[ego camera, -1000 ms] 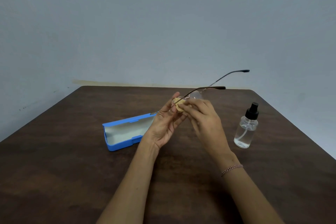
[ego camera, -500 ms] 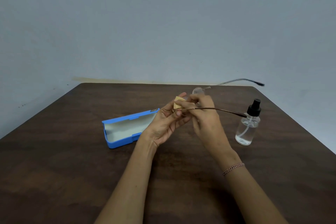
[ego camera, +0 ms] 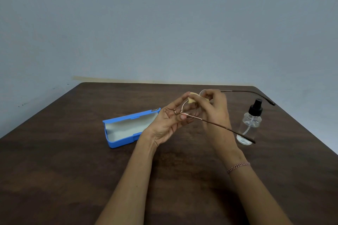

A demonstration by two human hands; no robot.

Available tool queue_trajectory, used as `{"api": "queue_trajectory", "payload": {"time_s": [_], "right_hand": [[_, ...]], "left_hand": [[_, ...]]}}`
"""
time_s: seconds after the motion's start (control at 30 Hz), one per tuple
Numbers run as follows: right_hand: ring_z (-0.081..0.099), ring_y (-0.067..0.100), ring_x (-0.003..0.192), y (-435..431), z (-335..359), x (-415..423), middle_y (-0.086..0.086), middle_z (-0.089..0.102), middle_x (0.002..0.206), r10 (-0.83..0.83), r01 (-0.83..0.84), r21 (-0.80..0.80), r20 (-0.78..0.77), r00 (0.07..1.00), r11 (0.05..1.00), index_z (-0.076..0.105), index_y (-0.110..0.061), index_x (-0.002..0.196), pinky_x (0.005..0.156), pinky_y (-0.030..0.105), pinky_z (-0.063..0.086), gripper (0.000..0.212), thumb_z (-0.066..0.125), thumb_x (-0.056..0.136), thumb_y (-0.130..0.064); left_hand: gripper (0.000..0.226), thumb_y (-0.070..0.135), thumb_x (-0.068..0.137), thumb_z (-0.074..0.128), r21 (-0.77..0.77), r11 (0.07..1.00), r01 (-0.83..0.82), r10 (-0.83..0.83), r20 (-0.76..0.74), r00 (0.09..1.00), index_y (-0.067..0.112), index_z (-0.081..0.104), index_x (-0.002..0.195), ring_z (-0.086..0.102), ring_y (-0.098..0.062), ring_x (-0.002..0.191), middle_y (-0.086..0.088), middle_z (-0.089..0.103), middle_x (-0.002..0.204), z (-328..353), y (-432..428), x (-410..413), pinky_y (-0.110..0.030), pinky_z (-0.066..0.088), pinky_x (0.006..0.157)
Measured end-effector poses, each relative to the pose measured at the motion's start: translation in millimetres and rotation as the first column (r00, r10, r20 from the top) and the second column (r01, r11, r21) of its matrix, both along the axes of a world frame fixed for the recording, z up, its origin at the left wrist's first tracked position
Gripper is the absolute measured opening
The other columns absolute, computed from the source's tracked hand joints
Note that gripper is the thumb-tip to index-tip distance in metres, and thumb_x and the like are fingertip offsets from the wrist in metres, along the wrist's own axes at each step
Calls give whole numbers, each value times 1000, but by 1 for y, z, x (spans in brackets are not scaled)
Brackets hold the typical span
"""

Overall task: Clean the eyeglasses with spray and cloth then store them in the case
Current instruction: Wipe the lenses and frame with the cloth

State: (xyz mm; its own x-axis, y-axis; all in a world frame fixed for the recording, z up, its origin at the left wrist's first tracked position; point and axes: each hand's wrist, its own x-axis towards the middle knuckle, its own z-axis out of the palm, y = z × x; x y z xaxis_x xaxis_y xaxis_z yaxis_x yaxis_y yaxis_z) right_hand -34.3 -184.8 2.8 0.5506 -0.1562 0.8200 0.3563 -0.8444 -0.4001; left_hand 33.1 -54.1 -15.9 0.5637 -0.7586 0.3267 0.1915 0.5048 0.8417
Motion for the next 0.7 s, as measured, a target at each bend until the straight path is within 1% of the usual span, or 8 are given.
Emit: {"api": "queue_trajectory", "payload": {"time_s": [0.03, 0.13, 0.2, 0.33, 0.4, 0.53, 0.63, 0.7], "right_hand": [[49, 19, 99, 2, -1, -4, -14, 43, 107, -4, 5, -24, 38, 999, 1000, 63, -15, 112, 84, 28, 49, 22, 57, 90, -17], [48, 15, 103, 3, -7, -12, -4, 42, 113, -7, 12, -62, 75, 997, 998, 62, -8, 121, 89, 8, 38, 33, 54, 89, -3], [45, 10, 102, 4, -6, -11, 3, 45, 113, -34, 38, -62, 68, 997, 997, 62, -7, 120, 88, 5, 36, 33, 57, 88, 0], [49, 9, 100, 9, -9, -9, 12, 52, 108, 61, -55, -129, 41, 997, 990, 64, -6, 116, 89, 5, 39, 30, 53, 89, -11], [52, 10, 101, 11, -8, -9, 10, 53, 108, 76, -68, -150, 47, 996, 986, 65, -4, 113, 88, 13, 44, 27, 56, 88, -10], [54, 18, 96, 10, -10, -7, 7, 52, 105, -7, 16, -151, 63, 998, 988, 65, -4, 112, 80, 22, 48, 28, 56, 87, -10], [48, 17, 98, 12, -10, -6, -1, 42, 107, -32, 43, -146, 79, 996, 988, 63, -4, 116, 82, 21, 44, 33, 48, 89, -16], [47, 17, 97, 14, -11, -8, -2, 41, 107, -41, 51, -132, 81, 996, 990, 63, -4, 117, 81, 21, 44, 34, 46, 90, -17]], "left_hand": [[70, 19, 57, 87, -2, 1000, -7, 7, 2, 1000, 23, 63, 122, 68, -19, 100, -7, 68, 115, 0, 0, 0, -26, 54, 82], [70, 21, 52, 90, -9, 999, -42, 42, -2, 999, 23, 66, 118, 68, -15, 100, -5, 70, 110, 0, 1, 1, -24, 54, 83], [69, 21, 50, 92, -6, 998, -57, 57, -4, 998, 24, 68, 115, 67, -13, 100, -4, 71, 108, 0, 0, 2, -23, 54, 83], [64, 19, 50, 91, -9, 996, -87, 87, -11, 996, 27, 70, 111, 68, -7, 92, 4, 72, 104, 0, 3, 3, -20, 55, 76], [63, 17, 51, 90, -24, 994, -104, 104, -16, 994, 25, 70, 110, 69, -7, 90, 4, 73, 100, 2, 6, 4, -20, 55, 75], [62, 16, 53, 89, -20, 993, -114, 114, -3, 993, 23, 70, 111, 68, -13, 95, 1, 72, 106, 3, 7, 5, -24, 56, 77], [57, 12, 58, 83, 17, 995, -103, 103, 29, 994, 24, 70, 112, 67, -12, 99, 3, 71, 109, 1, 5, 3, -27, 56, 79], [53, 8, 59, 77, 27, 994, -108, 107, 26, 994, 25, 71, 108, 67, -10, 98, 4, 71, 106, 2, 5, 2, -25, 56, 77]]}}
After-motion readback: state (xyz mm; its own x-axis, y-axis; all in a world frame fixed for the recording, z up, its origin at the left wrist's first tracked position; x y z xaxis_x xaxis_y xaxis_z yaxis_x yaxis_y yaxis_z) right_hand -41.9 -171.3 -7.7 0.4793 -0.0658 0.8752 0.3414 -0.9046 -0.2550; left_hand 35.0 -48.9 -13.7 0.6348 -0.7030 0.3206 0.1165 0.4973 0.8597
